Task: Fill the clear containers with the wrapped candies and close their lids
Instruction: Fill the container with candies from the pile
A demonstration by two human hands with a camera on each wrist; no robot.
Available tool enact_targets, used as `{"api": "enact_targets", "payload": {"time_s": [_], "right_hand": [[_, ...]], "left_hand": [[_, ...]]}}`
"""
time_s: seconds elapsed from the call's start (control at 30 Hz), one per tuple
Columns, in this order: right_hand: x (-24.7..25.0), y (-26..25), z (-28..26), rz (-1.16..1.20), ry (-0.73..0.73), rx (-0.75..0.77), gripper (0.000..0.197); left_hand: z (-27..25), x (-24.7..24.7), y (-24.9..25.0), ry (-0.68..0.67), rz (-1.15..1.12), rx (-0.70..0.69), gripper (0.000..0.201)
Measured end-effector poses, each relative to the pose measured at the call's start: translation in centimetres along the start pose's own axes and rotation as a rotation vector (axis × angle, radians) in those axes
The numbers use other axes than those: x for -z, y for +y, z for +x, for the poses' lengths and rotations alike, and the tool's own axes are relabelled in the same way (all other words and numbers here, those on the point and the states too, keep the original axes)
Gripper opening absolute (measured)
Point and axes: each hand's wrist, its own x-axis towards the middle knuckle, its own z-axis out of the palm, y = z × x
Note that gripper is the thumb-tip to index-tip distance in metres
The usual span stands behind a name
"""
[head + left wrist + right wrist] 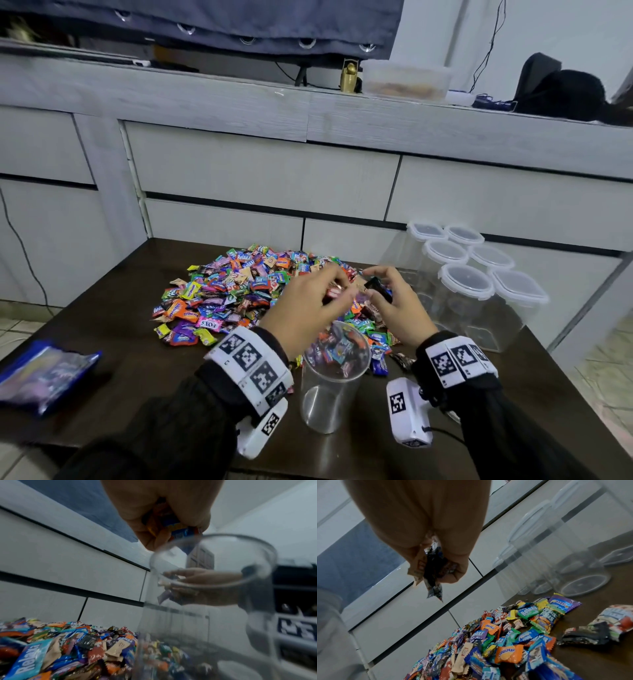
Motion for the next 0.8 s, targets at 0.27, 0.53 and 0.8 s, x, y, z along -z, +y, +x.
{"api": "enact_targets", "payload": {"time_s": [0.27, 0.53, 0.8], "right_hand": [[0.7, -0.3, -1.0, 0.011, 0.019, 0.031, 0.026], [1.4, -2.3, -1.0, 0.101, 0.064, 0.084, 0.030], [0.9, -3.6, -0.8, 0.117, 0.036, 0.103, 0.025]], "left_hand": [[-1.7, -2.2, 0.0, -0.147, 0.105, -0.129, 0.011], [-0.4, -1.5, 0.1, -0.368, 0.259, -0.325, 0.012], [-0.5, -0.8, 0.2, -0.443, 0.348, -0.362, 0.014]]}}
